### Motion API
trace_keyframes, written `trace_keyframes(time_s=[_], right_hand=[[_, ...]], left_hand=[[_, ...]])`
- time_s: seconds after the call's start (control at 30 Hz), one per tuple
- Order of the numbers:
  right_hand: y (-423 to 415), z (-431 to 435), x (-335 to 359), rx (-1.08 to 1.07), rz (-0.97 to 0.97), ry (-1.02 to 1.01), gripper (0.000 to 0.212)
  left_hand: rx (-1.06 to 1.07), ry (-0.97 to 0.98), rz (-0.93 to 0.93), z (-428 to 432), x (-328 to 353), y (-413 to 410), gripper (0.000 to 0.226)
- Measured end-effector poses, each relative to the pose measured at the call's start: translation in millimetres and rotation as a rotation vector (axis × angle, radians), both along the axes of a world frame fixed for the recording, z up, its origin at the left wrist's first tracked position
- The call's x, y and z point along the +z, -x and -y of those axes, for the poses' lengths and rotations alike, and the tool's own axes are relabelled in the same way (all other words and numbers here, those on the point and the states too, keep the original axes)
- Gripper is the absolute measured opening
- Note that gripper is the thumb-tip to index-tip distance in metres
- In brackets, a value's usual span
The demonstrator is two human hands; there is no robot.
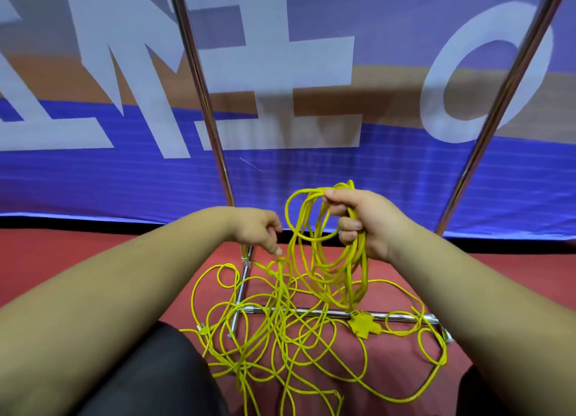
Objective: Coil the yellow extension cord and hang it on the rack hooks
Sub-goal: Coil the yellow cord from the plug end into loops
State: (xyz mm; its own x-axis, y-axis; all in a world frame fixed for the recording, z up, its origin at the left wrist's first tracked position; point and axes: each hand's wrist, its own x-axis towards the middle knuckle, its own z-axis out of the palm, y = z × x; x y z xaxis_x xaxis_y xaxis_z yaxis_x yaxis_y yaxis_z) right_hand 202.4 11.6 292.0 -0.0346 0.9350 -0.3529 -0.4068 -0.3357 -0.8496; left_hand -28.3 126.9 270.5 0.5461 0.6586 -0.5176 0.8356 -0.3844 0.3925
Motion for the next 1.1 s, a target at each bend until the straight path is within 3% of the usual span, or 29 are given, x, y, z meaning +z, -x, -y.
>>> trace_keyframes(time_s=[0.07, 0.17, 0.33, 0.47, 0.6, 0.73, 0.9, 1.03, 1.1], right_hand=[[-4, -1, 3, -0.011, -0.049, -0.018, 0.018], [-7, 0, 6, -0.054, -0.103, -0.048, 0.02], [-12, -4, 8, -0.144, -0.221, -0.047, 0.02], [-16, -7, 7, -0.216, -0.265, -0.046, 0.019], [-19, -8, 2, -0.242, -0.206, -0.051, 0.016], [-17, -7, -4, -0.23, -0.132, -0.052, 0.014], [-14, -8, -9, -0.254, -0.101, -0.005, 0.014], [-10, -6, -15, -0.254, -0.056, 0.036, 0.017], [-9, -6, -16, -0.269, -0.065, 0.043, 0.017]], left_hand=[[-0.023, 0.027, -0.096, 0, -8, 7, 0.07], [-0.069, 0.002, -0.142, 3, -11, 8, 0.058], [-0.147, -0.159, -0.157, 4, -8, -2, 0.019], [0.115, -0.254, 0.079, -6, 4, 7, 0.041], [0.344, -0.494, 0.196, -23, 19, 21, 0.033], [0.279, -0.861, -0.067, -30, 28, 35, 0.021], [0.508, -0.588, 0.16, -29, 25, 38, 0.022], [0.808, -0.221, 0.563, -28, 31, 37, 0.024], [0.888, -0.126, 0.666, -26, 32, 38, 0.027]])
